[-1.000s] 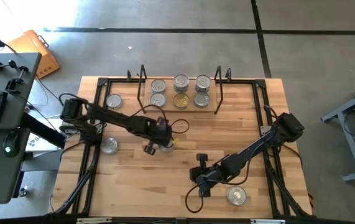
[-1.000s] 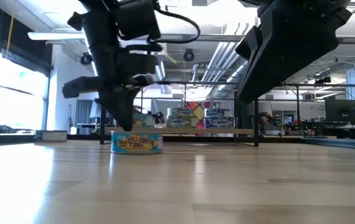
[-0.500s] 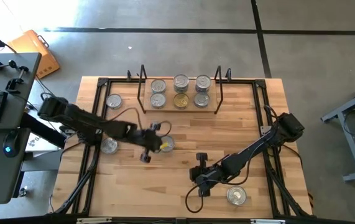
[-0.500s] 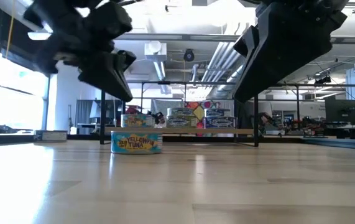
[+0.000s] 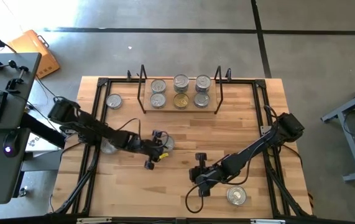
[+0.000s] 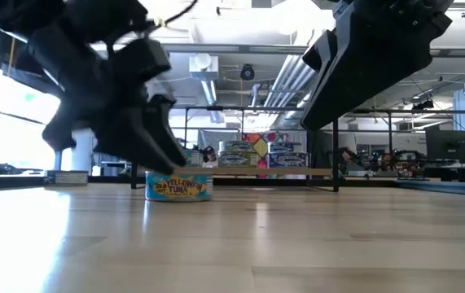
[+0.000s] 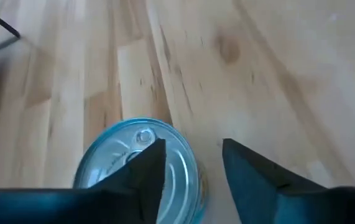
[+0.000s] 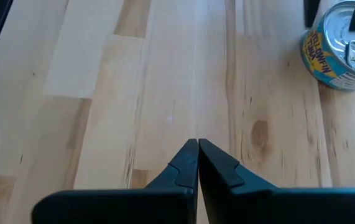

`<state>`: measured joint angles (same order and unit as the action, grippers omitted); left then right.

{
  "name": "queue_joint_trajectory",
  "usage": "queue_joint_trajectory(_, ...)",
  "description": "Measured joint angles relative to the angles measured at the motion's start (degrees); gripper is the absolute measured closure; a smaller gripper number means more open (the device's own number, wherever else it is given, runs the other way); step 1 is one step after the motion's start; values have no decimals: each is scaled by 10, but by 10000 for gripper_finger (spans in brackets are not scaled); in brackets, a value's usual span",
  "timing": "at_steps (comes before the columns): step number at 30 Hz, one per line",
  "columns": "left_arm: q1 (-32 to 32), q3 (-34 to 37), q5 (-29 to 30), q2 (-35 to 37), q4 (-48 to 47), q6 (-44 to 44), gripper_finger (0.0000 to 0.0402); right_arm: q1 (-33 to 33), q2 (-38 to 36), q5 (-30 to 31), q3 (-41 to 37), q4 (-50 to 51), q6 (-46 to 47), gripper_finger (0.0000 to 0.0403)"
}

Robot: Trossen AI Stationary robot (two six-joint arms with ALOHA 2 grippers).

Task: Stack canned seafood by type on shelf
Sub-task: Stack the yellow-blue tuna can on top of the yellow-blue tuna can on the shelf

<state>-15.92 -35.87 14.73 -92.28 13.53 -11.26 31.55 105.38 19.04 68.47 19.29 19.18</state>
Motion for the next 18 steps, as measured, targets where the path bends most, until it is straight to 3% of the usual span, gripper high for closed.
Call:
queue_joint_trajectory(4, -4, -15, 45, -45, 1, -6, 238, 0, 0, 0, 0, -3, 0, 399)
queue_joint_trajectory(8, -11, -30, 89, -72, 5, -11, 258, 0, 0, -1, 0, -3, 0, 399)
queue_joint_trajectory(16, -11, -35, 91, -76, -9, 7, 379, 0, 0, -1, 0, -4, 2, 399)
queue_joint_trajectory(18, -11, -35, 91, -76, -9, 7, 394, 0, 0, -1, 0, -4, 2, 399)
